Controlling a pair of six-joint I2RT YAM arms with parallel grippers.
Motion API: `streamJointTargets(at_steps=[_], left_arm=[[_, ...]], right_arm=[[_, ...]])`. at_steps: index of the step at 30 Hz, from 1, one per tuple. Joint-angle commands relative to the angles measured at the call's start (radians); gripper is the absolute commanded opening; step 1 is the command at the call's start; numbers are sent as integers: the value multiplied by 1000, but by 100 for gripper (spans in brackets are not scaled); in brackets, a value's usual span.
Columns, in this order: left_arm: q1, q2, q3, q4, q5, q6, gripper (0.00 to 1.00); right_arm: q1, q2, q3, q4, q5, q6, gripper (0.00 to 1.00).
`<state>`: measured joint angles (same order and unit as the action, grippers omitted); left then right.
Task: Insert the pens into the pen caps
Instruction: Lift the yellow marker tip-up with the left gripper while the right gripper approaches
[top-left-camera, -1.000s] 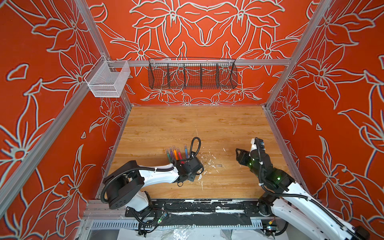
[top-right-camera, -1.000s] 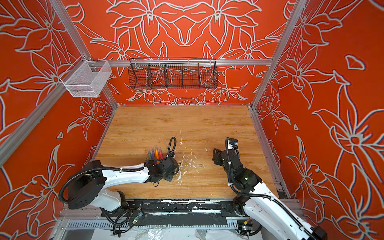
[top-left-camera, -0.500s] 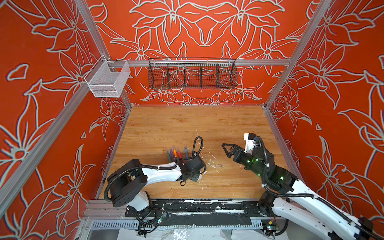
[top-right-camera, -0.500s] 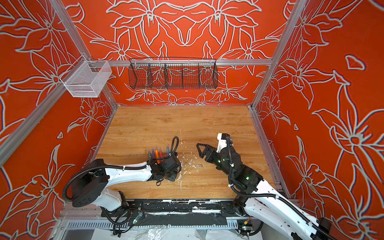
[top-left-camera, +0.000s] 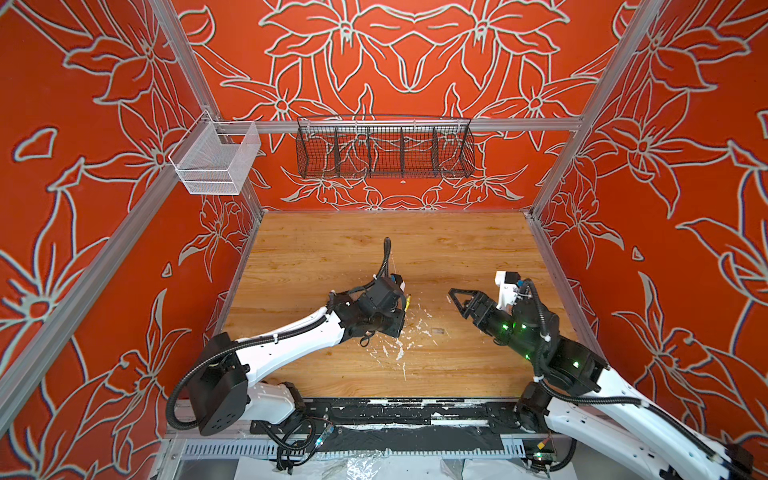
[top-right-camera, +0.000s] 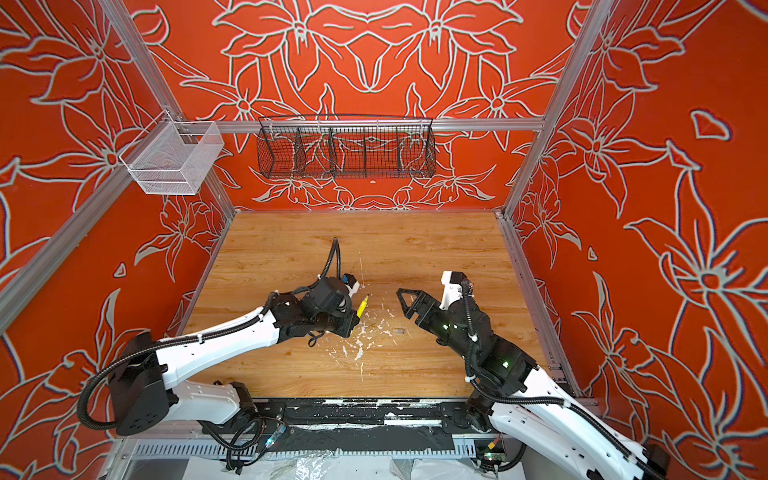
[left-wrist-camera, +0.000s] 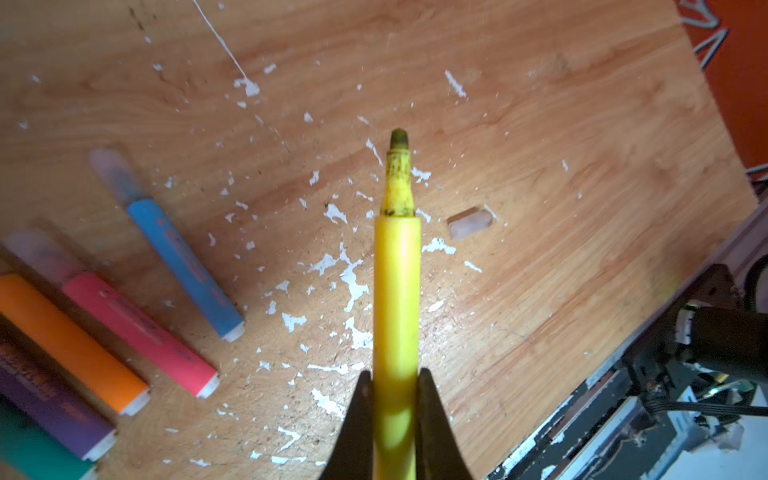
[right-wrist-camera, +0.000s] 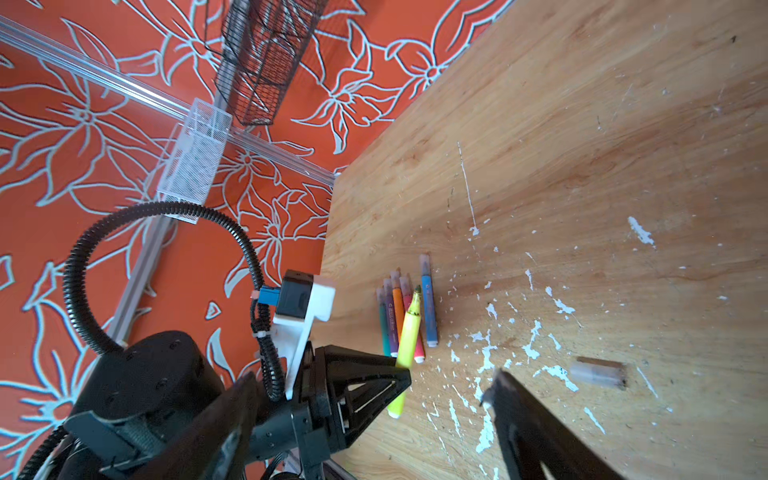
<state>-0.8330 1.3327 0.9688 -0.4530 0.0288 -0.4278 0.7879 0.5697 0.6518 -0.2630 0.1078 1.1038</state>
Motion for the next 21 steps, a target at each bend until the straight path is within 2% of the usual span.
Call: streamJointTargets(at_steps=[1, 5, 8, 10, 12, 14, 17, 21], left_arm=[[2, -42, 11, -55, 29, 36, 0], [2, -77, 0, -45, 28, 47, 0], [2, -103, -13, -32, 26, 58, 0], [2, -124, -24, -13, 24, 67, 0], [2, -139, -22, -1, 30, 78, 0], [2, -145, -19, 18, 46, 91, 0], [0, -147, -12, 38, 58, 105, 0], [2, -155, -6, 62, 89, 123, 0]], right_arm=[[6, -45, -30, -26, 60, -12, 90], [6, -16, -24, -15, 60, -51, 89], [6, 35, -23, -68, 174, -22, 87], [4, 57, -28, -26, 172, -81, 87], [4, 78, -69, 138, 78, -191, 87], [4, 110, -124, 355, -68, -273, 85], [4, 182, -162, 551, -198, -240, 77], [6, 293, -131, 625, -270, -193, 68]])
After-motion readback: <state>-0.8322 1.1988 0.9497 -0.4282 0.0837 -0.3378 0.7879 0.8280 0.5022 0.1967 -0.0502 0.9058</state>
